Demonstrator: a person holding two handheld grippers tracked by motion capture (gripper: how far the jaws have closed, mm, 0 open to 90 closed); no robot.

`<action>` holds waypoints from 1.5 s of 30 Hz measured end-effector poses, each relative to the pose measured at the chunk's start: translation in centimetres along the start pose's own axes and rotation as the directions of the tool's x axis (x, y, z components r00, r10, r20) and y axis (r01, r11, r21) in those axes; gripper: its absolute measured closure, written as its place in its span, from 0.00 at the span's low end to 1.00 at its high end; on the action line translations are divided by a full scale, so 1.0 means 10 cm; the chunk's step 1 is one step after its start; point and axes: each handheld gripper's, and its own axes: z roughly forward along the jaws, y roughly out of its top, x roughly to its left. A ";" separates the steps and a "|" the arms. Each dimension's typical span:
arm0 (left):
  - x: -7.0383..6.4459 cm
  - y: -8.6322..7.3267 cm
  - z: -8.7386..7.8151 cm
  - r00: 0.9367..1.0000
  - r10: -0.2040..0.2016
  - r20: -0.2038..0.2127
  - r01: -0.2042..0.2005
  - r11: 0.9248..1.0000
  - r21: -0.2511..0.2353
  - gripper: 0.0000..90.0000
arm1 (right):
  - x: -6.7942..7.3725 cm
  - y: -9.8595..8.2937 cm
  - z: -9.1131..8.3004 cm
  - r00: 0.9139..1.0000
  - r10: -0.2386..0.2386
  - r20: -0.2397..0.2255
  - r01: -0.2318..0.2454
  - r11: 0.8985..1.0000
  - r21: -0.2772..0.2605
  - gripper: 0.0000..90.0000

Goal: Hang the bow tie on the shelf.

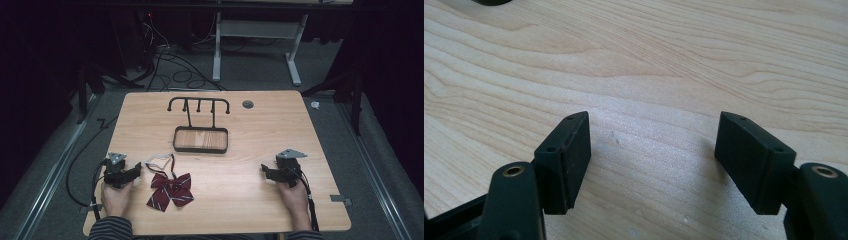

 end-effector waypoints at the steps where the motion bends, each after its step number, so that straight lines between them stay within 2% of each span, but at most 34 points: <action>1: 0.00 0.00 0.00 1.000 0.000 0.002 0.000 1.000 0.002 0.41 | 0.00 0.00 0.00 1.000 0.000 0.000 0.000 1.000 0.000 0.36; 5: 0.01 0.00 -0.02 1.000 -0.002 0.013 0.002 1.000 0.014 0.41 | 0.00 0.00 0.00 1.000 0.001 0.000 -0.001 1.000 0.001 0.36; 10: 0.03 -0.03 -0.06 0.999 -0.028 0.038 0.028 1.000 -0.002 0.42 | 0.00 0.00 0.00 1.000 0.001 0.000 -0.001 1.000 0.001 0.36; 20: 0.02 -0.03 -0.21 0.997 -0.030 0.077 0.033 0.999 -0.038 0.45 | 0.00 0.00 0.00 1.000 0.001 0.000 -0.001 1.000 0.001 0.36; 22: -0.01 -0.04 -0.24 0.996 -0.026 0.084 0.031 0.998 -0.054 0.50 | 0.00 0.00 0.00 1.000 0.001 0.000 -0.001 1.000 0.001 0.36; 27: -0.08 -0.02 -0.27 0.995 -0.002 0.104 0.008 0.998 -0.055 0.51 | 0.00 0.00 0.00 1.000 0.001 0.000 -0.001 1.000 0.001 0.36; 31: -0.13 0.02 -0.31 0.992 0.012 0.122 -0.003 0.997 -0.073 0.51 | 0.00 0.00 0.00 1.000 0.002 0.000 -0.002 1.000 0.001 0.36; 37: -0.23 0.16 -0.35 0.986 0.058 0.154 -0.043 0.994 -0.099 0.53 | 0.00 0.00 0.00 1.000 0.002 0.000 -0.002 1.000 0.001 0.36; 45: -0.32 0.26 -0.32 0.979 0.089 0.184 -0.074 0.993 -0.087 0.54 | 0.00 0.00 0.00 1.000 0.004 0.000 -0.004 1.000 0.001 0.36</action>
